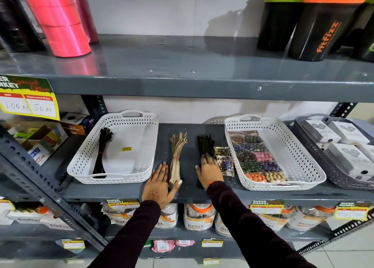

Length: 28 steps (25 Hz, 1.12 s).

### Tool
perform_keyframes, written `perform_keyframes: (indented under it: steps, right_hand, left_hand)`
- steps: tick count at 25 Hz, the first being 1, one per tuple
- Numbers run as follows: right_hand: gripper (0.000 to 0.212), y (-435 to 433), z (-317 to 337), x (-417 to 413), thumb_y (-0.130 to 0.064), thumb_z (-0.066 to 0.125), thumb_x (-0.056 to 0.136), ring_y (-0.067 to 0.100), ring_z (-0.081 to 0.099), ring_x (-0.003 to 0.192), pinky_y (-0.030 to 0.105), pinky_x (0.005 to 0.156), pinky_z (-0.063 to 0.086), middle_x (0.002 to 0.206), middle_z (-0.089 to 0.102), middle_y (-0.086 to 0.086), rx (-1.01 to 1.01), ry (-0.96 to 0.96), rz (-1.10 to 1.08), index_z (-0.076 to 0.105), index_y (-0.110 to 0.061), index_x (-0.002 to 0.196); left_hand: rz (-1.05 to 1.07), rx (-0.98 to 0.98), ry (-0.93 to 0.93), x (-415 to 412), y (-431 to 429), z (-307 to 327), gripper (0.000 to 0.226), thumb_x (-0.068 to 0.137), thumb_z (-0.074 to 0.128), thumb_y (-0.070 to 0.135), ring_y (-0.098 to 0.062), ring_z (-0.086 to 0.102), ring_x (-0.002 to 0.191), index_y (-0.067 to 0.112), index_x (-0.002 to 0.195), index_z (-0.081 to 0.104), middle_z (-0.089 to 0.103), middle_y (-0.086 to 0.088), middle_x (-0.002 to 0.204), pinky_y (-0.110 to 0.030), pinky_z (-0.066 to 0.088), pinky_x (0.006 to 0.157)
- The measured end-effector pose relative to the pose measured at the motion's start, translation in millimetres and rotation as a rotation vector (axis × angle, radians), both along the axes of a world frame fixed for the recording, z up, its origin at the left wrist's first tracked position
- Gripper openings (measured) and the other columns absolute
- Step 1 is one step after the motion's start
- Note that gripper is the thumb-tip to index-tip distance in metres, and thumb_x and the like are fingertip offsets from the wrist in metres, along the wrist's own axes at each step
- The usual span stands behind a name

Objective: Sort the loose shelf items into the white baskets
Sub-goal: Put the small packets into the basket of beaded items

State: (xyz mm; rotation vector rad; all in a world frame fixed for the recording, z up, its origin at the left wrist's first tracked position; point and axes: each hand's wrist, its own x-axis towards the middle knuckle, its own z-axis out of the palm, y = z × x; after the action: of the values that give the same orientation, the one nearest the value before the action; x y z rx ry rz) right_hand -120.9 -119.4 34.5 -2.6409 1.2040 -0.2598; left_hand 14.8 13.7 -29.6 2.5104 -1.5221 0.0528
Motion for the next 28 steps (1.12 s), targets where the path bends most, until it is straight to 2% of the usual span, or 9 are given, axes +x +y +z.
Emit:
perform_keyframes:
  steps: [3, 6, 8, 13, 15, 19, 22, 25, 28]
  right_hand:
    - [0.054, -7, -3, 22, -0.016, 0.042, 0.099, 0.036, 0.038, 0.134, 0.039, 0.116, 0.027, 0.146, 0.04, 0.023, 0.065, 0.103, -0.13, 0.023, 0.003, 0.146]
    - [0.05, -7, -4, 43, -0.013, 0.044, 0.098, 0.036, 0.045, 0.129, 0.04, 0.114, 0.028, 0.139, 0.049, 0.023, 0.128, 0.105, -0.065, 0.029, -0.001, 0.145]
    - [0.045, -3, -1, 54, -0.017, 0.048, 0.098, 0.036, 0.047, 0.126, 0.039, 0.111, 0.033, 0.135, 0.053, 0.023, 0.181, 0.063, -0.002, 0.037, -0.005, 0.14]
    - [0.04, -9, 6, 46, -0.023, 0.046, 0.1, 0.036, 0.053, 0.122, 0.038, 0.105, 0.041, 0.132, 0.057, 0.023, 0.218, -0.029, 0.043, 0.046, -0.006, 0.136]
    - [0.039, -13, 12, 31, -0.02, 0.047, 0.099, 0.037, 0.056, 0.119, 0.038, 0.101, 0.044, 0.131, 0.058, 0.024, 0.186, -0.075, 0.031, 0.049, -0.005, 0.134]
    - [0.034, -16, 19, -17, -0.008, 0.06, 0.088, 0.042, 0.06, 0.109, 0.042, 0.095, 0.049, 0.119, 0.063, 0.029, -0.007, -0.119, -0.102, 0.06, 0.004, 0.12]
    - [0.052, -12, 10, -43, -0.008, 0.083, 0.059, 0.047, 0.067, 0.098, 0.047, 0.083, 0.058, 0.106, 0.068, 0.035, -0.189, 0.096, -0.122, 0.068, 0.012, 0.105]
    - [0.063, -7, -2, -51, -0.005, 0.051, 0.091, 0.041, 0.044, 0.133, 0.039, 0.106, 0.045, 0.15, 0.026, 0.036, -0.018, 0.21, -0.095, 0.021, 0.009, 0.145]
    - [0.066, -11, 6, -56, -0.002, 0.045, 0.095, 0.036, 0.032, 0.142, 0.036, 0.112, 0.038, 0.156, 0.014, 0.032, -0.022, 0.239, -0.057, 0.007, 0.01, 0.147]
  left_hand:
    - [-0.004, -0.023, 0.004, -1, -1, 1, 0.099, 0.089, -0.004, 0.069, -0.023, 0.023, 0.141, -0.004, 0.136, 0.043, 0.031, -0.013, 0.152, -0.031, 0.008, 0.114]
    - [-0.015, -0.019, 0.022, -1, -1, 2, 0.103, 0.088, -0.008, 0.07, -0.022, 0.02, 0.142, -0.005, 0.132, 0.047, 0.026, -0.012, 0.154, -0.033, 0.011, 0.115]
    - [-0.006, -0.002, 0.05, 0, 0, 3, 0.099, 0.088, -0.005, 0.069, -0.026, 0.026, 0.141, -0.004, 0.138, 0.039, 0.028, -0.015, 0.152, -0.034, 0.012, 0.113]
    - [-0.021, 0.029, 0.059, 5, 0, -2, 0.088, 0.091, 0.012, 0.065, -0.031, 0.034, 0.136, -0.004, 0.14, 0.037, 0.037, -0.019, 0.148, -0.041, 0.029, 0.111]
    - [-0.034, 0.031, 0.055, 4, 0, -2, 0.087, 0.088, 0.021, 0.064, -0.03, 0.033, 0.137, -0.004, 0.14, 0.037, 0.035, -0.019, 0.148, -0.044, 0.029, 0.11]
    - [-0.057, -0.078, 0.094, 1, 0, 5, 0.11, 0.079, 0.004, 0.083, -0.03, 0.019, 0.142, -0.003, 0.145, 0.021, 0.02, -0.019, 0.154, -0.037, 0.015, 0.115]
    - [-0.08, -0.211, 0.055, -24, -8, 22, 0.097, 0.087, 0.016, 0.074, -0.031, 0.022, 0.141, -0.004, 0.145, 0.022, 0.024, -0.022, 0.152, -0.037, 0.014, 0.115]
    - [-0.145, -0.219, 0.004, -61, -30, 32, 0.082, 0.092, 0.028, 0.061, -0.028, 0.019, 0.142, -0.002, 0.146, 0.023, 0.023, -0.02, 0.153, -0.039, 0.015, 0.114]
    - [-0.143, -0.121, -0.025, -85, -48, 26, 0.077, 0.095, 0.021, 0.056, -0.026, 0.018, 0.143, -0.002, 0.145, 0.025, 0.023, -0.019, 0.154, -0.042, 0.015, 0.113]
